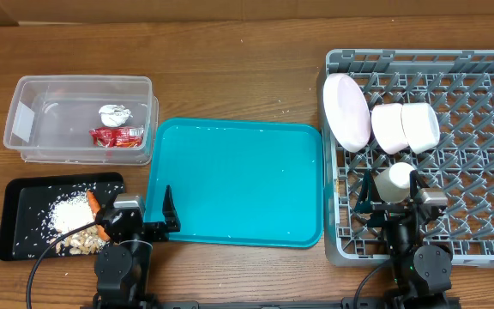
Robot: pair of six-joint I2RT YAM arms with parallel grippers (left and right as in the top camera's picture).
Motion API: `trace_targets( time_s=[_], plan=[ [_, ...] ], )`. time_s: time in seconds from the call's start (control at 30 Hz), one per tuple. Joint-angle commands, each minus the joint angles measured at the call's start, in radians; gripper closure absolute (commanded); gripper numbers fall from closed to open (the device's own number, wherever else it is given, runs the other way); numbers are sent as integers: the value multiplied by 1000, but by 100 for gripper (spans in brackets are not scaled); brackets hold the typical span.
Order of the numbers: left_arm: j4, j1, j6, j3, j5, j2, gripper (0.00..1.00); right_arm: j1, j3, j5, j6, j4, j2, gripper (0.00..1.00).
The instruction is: Sort waste into correct bins and load items into the dishwasher
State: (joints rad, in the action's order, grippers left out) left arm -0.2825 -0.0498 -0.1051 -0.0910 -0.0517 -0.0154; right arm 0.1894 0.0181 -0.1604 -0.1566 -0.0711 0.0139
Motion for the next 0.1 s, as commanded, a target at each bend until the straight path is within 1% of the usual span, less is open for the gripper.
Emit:
trace_targets(
  time_s=[0.0,0.07],
  plan=[
    [6,2,-14,6,11,11,0,-6,-10,5,-7,6,-11,0],
    [6,2,-14,6,12,11,0,-6,-10,5,-7,6,-11,0]
  ],
)
